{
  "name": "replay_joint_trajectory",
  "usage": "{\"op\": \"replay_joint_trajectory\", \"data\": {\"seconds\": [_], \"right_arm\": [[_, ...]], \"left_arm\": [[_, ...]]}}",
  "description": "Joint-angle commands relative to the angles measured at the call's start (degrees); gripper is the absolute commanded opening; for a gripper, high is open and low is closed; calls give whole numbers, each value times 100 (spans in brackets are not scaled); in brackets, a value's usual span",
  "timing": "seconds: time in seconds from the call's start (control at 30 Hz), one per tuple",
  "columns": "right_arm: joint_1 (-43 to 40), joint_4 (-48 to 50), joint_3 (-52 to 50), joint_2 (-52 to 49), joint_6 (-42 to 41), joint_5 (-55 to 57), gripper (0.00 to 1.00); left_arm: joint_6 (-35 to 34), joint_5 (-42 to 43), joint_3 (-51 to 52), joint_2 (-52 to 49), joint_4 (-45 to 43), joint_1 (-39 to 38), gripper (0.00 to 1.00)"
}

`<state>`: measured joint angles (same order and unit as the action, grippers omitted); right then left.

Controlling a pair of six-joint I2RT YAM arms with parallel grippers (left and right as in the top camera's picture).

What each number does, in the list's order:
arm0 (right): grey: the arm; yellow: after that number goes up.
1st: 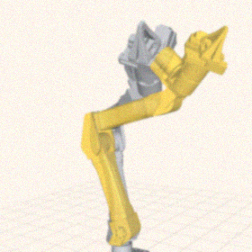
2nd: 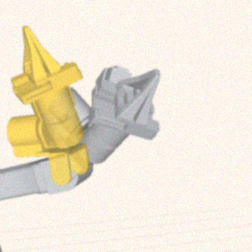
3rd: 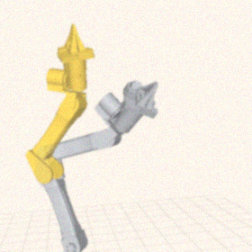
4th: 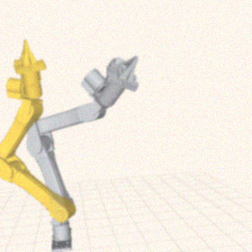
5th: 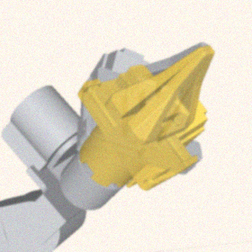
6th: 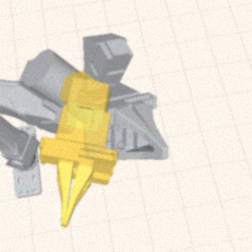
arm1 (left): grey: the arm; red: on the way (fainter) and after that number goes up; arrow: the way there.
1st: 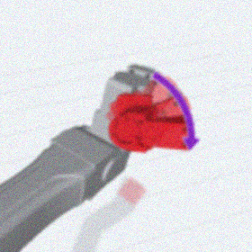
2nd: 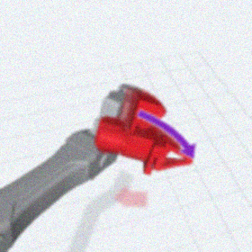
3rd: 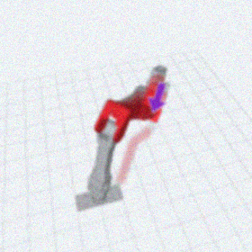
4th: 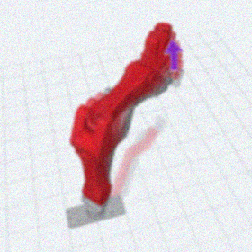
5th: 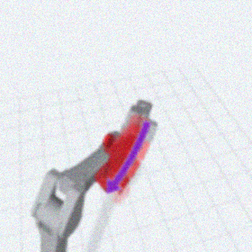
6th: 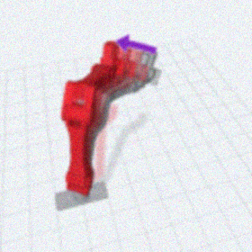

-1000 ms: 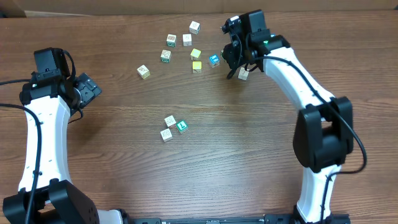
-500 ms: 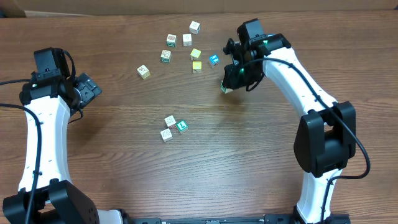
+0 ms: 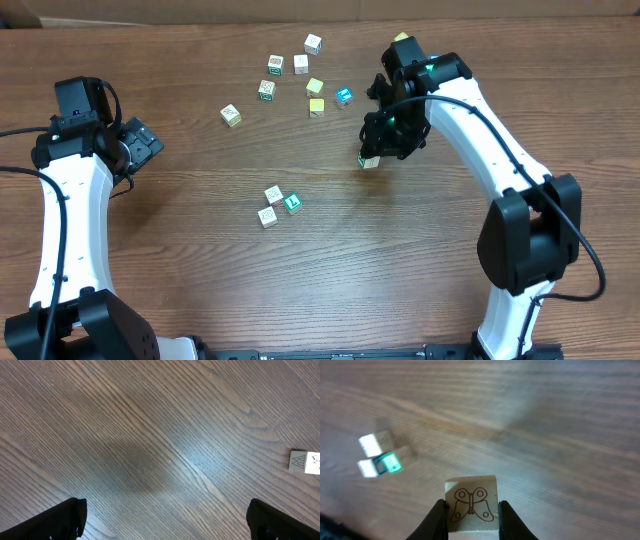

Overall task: Form a circle
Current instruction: 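Carry the held butterfly block down toward the central block group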

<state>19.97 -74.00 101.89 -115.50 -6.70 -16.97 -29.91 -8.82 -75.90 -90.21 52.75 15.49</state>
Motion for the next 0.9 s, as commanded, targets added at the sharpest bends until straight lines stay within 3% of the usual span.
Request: {"op": "replay_joint_trajectory", "data": {"seconds": [0.0, 0.3, 0.53, 0.67, 0.87], "right_arm": [[306, -149, 61, 302, -223, -229, 19], [1526, -651, 59, 302, -511, -256, 18], [2739, -756, -39, 299, -1628, 682, 17], [3359, -551, -310, 299, -2459, 1523, 14], [3633, 326, -914, 299, -2983, 1648, 4]], "left_arm": [[-76, -35, -66, 52, -11, -13, 100], [-76, -33, -66, 52, -11, -13, 100], [-76, -33, -66, 52, -11, -13, 99], [-76, -33, -66, 52, -11, -13, 100], [-76, -35, -66, 52, -11, -13, 100]]}}
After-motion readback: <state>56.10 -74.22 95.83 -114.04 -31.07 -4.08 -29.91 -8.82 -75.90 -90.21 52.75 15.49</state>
